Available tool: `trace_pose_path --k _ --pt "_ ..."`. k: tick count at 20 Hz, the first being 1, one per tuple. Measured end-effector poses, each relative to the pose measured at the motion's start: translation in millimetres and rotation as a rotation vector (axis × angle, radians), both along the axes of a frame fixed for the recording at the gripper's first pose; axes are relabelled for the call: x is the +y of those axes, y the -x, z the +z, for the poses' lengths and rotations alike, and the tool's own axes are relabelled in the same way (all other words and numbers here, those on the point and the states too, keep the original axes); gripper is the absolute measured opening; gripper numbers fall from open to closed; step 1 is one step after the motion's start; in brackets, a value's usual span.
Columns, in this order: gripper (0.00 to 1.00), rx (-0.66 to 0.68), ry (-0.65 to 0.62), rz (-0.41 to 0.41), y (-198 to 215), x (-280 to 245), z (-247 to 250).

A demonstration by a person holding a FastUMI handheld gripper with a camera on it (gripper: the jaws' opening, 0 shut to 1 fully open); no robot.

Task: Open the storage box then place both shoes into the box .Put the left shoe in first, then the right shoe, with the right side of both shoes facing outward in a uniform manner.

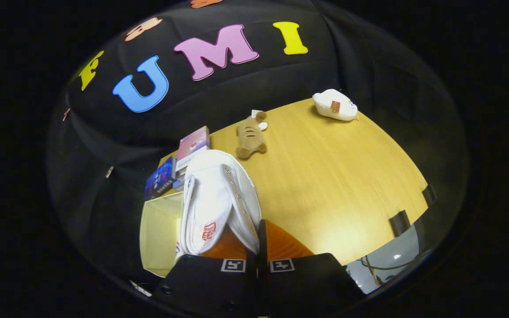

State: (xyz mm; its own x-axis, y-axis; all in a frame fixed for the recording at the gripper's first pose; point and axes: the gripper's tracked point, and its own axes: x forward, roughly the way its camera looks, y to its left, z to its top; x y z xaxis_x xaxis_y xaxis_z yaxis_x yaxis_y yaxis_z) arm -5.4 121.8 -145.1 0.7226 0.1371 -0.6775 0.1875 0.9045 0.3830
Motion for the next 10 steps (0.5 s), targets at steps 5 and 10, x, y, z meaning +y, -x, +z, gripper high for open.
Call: trace_pose_path --k 5,10 --pt "0.05 0.005 -0.055 0.085 -5.6 100.4 15.0" --pt "0.05 0.064 -0.050 0.159 -9.1 178.5 -8.7"
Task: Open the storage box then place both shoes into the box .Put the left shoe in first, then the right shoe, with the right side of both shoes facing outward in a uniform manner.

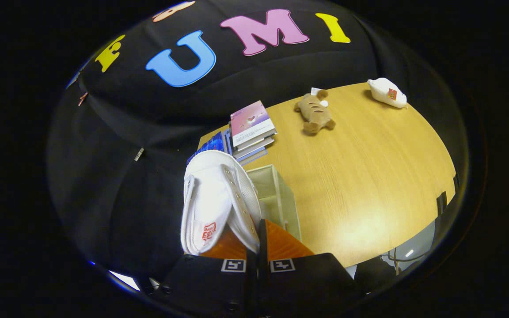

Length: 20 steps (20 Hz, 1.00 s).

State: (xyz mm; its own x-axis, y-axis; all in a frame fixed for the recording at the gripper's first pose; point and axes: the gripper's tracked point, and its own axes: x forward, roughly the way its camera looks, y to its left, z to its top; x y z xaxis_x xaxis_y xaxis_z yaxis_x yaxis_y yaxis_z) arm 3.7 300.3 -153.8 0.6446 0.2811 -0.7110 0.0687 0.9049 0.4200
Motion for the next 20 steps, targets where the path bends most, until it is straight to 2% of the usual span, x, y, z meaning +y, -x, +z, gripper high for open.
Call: trace_pose_path --k 8,9,10,11,12,13,14,15,16,20 --pt "0.06 0.043 0.159 -0.014 -15.9 12.2 -49.8" --pt "0.12 0.042 0.143 0.008 -15.6 20.1 -50.2" --pt "0.22 0.037 0.109 0.037 -12.8 30.7 -47.3" --pt "0.46 0.015 0.077 0.059 -9.0 41.1 -40.3" --pt "0.58 -0.018 0.065 0.080 -9.3 39.7 -26.5" --pt "0.76 -0.042 0.077 0.096 -7.8 35.1 -19.4" --pt "0.81 -0.059 0.087 0.109 -3.6 29.4 -13.1" --pt "0.94 -0.075 0.092 0.117 -0.3 21.4 -5.4" --pt "1.00 -0.091 0.092 0.119 -0.6 15.7 -2.7" --pt "0.99 -0.180 0.137 0.113 -1.8 -30.7 17.3"
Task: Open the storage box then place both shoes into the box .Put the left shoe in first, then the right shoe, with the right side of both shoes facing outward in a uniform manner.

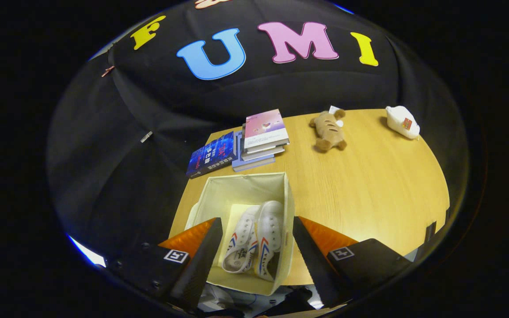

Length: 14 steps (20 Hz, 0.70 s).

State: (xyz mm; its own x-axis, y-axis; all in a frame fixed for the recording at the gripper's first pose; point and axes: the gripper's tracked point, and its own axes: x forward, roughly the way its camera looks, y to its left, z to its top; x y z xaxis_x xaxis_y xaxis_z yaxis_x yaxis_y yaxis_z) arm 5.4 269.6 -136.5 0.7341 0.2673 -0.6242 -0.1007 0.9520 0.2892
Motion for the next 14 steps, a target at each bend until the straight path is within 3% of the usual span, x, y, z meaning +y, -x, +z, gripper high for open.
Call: trace_pose_path --k 8,14 --pt "0.99 -0.215 0.066 0.024 -19.5 -113.9 59.0" --pt "0.99 -0.497 0.125 -0.095 -42.3 -233.0 136.8"
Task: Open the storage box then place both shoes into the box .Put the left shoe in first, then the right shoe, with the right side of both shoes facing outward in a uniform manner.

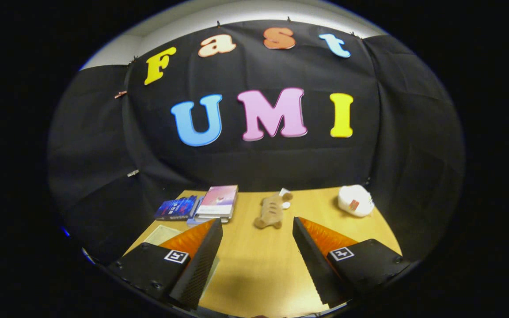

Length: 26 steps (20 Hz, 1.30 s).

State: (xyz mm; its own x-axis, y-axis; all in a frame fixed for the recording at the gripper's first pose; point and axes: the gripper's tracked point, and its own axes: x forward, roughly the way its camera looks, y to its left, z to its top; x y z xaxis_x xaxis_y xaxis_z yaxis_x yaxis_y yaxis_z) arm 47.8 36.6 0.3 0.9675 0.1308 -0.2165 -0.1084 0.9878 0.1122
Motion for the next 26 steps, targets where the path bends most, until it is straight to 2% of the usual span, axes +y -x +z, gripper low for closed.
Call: trace_pose_path --k 3,7,11,18,26 --pt "0.99 -0.118 -0.008 -0.024 1.0 -44.5 29.7" --pt "0.99 -0.245 -0.023 -0.006 12.7 -80.4 56.3" --pt "0.98 -0.334 -0.065 0.030 27.1 -88.0 73.8" --pt "0.98 -0.313 0.017 -0.129 31.0 -132.3 54.2" --pt "0.98 -0.284 -0.028 -0.123 32.1 -129.3 41.3"
